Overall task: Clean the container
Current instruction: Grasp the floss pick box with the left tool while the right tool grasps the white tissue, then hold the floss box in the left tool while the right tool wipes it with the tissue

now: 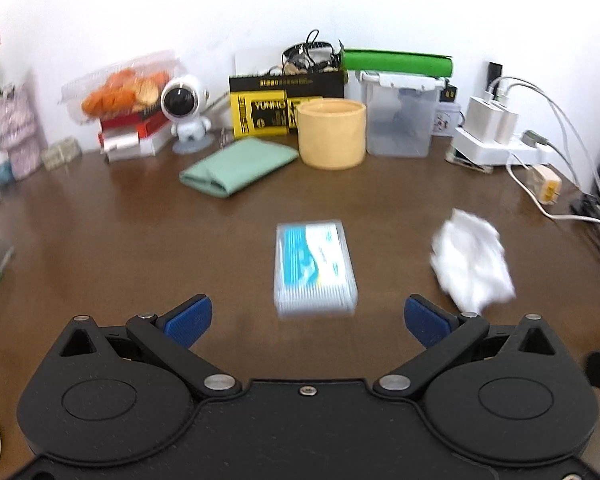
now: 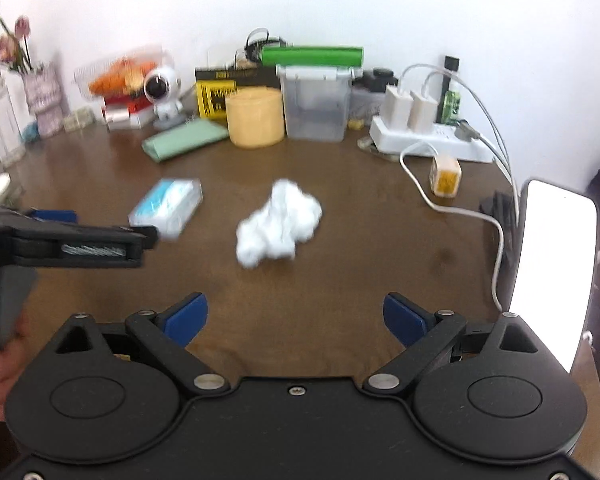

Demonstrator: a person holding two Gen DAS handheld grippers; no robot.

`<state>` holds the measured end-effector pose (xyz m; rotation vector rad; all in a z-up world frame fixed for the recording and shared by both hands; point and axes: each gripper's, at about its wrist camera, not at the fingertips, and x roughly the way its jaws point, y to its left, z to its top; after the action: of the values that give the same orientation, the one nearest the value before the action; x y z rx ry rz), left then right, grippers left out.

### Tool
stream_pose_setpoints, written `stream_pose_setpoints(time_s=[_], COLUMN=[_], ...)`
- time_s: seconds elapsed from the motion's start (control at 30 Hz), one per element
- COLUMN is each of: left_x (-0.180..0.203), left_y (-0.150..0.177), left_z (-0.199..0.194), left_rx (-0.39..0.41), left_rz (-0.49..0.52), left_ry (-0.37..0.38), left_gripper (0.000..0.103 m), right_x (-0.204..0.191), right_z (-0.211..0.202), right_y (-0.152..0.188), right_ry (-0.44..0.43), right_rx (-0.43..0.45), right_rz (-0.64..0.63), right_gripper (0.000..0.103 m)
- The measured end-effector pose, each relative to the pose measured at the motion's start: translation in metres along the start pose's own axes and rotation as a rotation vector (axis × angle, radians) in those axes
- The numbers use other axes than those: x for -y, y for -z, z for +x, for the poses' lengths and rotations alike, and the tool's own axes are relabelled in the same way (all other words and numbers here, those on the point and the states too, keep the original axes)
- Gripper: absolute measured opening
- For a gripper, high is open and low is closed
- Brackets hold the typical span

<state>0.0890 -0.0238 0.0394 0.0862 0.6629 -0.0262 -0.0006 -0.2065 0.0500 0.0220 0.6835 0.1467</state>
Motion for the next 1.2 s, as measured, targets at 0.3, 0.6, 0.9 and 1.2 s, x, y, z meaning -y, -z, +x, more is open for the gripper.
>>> stream_pose_setpoints(time_s=[0.3, 0.6, 0.9, 1.2], left_x=[-0.004, -0.01, 0.014, 0.076], left_y=[-0.025, -0.013, 0.036, 0.091], left_z=[0.07, 0.076, 0.012, -0.052], left_rx=[-0.061, -0.079, -0.007, 0.076], left_rz=[-0.007, 0.046, 0.336, 0.615], left_ry=[-0.002, 0.136, 0.421, 0.765], left_gripper=[0.103, 0.056, 0.056, 0.061], right_x=[0.01, 0.006, 0.003, 0.009], right_z=[0.034, 0.137, 0.129, -0.011], right_y=[-0.069, -0.091, -0.077, -0.002], right_ry=[-0.016, -0.106, -0.128, -0.338], right_rx=[0.035, -0.202, -0.192, -0.166], right_rz=[-0.145, -0.142, -0.159, -0.274], right_gripper=[0.095, 0.056, 0.006, 0.006])
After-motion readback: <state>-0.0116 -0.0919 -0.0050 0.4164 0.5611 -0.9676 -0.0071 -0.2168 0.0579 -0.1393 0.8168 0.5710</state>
